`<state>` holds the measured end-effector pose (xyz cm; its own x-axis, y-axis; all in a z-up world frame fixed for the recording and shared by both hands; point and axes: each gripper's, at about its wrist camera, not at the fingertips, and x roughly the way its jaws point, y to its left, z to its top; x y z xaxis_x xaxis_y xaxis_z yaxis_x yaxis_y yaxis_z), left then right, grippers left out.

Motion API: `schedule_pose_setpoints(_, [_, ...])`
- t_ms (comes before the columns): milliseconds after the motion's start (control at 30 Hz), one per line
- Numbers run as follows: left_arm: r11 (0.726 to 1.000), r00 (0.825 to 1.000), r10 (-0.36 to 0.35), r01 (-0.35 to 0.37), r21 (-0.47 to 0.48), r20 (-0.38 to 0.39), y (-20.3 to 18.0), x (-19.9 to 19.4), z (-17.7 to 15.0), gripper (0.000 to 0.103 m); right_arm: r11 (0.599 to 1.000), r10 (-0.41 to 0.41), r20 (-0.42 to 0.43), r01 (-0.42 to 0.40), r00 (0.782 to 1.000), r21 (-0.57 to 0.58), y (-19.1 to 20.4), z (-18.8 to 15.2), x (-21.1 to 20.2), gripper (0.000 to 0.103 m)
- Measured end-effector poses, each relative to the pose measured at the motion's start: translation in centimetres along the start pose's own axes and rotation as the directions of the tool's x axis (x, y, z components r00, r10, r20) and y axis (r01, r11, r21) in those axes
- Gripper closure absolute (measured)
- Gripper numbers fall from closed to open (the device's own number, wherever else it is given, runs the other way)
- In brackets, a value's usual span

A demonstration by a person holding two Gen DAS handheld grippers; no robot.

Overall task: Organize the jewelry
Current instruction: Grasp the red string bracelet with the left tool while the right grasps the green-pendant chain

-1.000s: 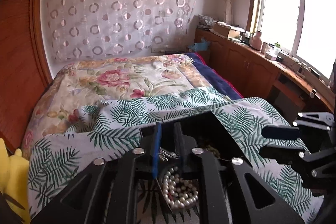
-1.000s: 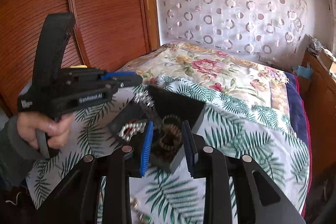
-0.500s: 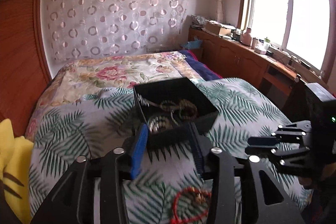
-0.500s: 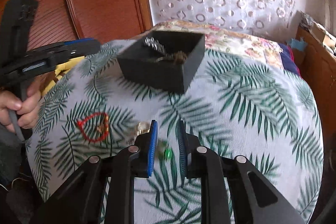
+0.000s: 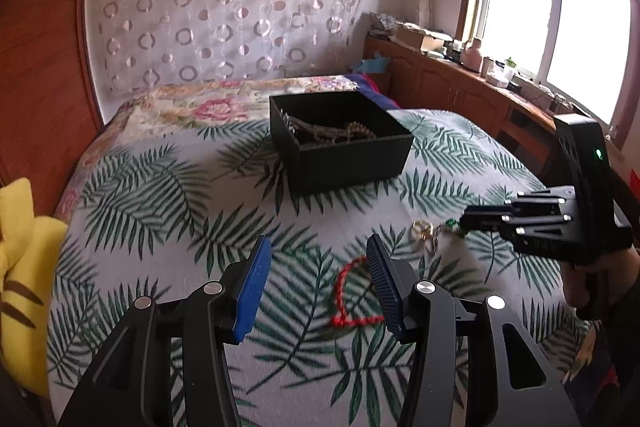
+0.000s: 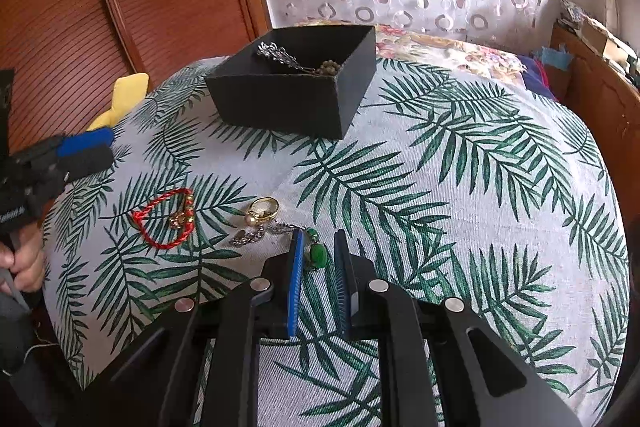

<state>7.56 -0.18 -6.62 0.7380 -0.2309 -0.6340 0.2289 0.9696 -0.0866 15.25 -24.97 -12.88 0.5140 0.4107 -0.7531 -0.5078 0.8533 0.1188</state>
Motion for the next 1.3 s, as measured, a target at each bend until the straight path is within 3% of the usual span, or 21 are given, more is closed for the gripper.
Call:
schedule_pose_setpoints(267, [1.000,0.997,-0.009,0.011,0.023,-0.081,-0.2,1.6,-1.2,0.056,0.999,-0.023,-0.009,0.023,1.000,-0.037,0.6,-0.2,0.6,0.090])
schedule_pose_setpoints(367, [0.999,0.994,-0.019,0.023,0.034,-0.104,-0.4,2.1,-1.6,0.065,0.998,-0.035,0.002,0.035,0.999,-0.049,0.7,-0.5,0.2,0.096])
schedule_pose_setpoints(500, [0.999,0.991,-0.034,0.039,0.038,-0.131,-0.6,2.6,-1.9,0.071,0.999,-0.033,0.038,0.034,0.999,-0.023,0.5,-1.4,-1.2,0.096])
schedule_pose_setpoints(767, [0.998,0.986,-0.026,0.035,0.054,-0.163,-1.0,3.6,-1.7,0.071,0.999,-0.050,0.126,0.048,0.991,0.012,0.6,-3.7,-4.7,0.096])
schedule_pose_setpoints(1100, [0.994,0.980,0.003,0.018,0.105,-0.201,-1.8,5.6,-1.0,0.082,0.999,-0.040,0.142,0.041,0.989,-0.005,1.4,-4.3,-5.7,0.096])
schedule_pose_setpoints(1300, [0.988,0.977,0.007,0.026,0.152,-0.213,-2.5,6.6,-0.2,0.082,0.999,-0.036,0.134,0.038,0.990,-0.012,1.2,-4.2,-5.6,0.096])
